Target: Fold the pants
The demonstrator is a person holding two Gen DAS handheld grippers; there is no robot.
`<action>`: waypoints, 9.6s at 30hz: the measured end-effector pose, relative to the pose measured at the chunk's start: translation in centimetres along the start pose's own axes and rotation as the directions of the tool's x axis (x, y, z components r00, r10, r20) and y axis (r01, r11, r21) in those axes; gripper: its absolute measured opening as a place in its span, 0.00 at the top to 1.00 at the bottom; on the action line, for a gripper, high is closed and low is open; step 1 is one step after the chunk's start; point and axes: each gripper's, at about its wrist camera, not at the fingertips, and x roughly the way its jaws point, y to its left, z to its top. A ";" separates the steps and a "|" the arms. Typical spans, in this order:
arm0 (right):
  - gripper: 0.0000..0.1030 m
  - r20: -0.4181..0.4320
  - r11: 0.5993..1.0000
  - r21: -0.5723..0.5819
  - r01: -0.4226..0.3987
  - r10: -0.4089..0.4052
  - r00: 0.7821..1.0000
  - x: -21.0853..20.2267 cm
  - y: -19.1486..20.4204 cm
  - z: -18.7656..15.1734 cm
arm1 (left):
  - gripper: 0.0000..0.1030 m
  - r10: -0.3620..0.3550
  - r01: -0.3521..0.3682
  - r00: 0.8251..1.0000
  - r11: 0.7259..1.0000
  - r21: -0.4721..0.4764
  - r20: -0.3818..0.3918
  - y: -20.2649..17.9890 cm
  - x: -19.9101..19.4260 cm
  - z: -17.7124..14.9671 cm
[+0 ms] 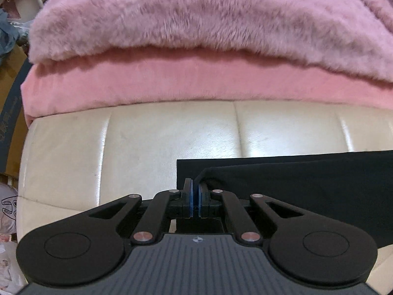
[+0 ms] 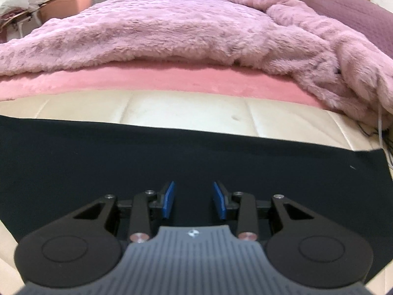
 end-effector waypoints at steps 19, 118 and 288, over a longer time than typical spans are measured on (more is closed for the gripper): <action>0.87 -0.136 0.735 -0.570 -0.367 0.356 0.924 7.9 8.8 8.1 | 0.97 -0.030 0.030 0.999 0.999 -0.046 0.015 0.6 1.7 -0.4; 0.77 -0.086 0.974 -0.118 -0.193 0.184 0.979 -5.4 7.0 -5.6 | 0.98 0.195 0.274 0.869 0.577 -0.770 0.455 11.1 -4.8 -17.1; 1.00 -0.020 0.793 0.209 -0.572 0.589 0.808 -7.3 11.4 4.8 | 0.83 -0.349 0.428 0.847 0.895 -0.125 0.401 -15.2 -4.3 -14.4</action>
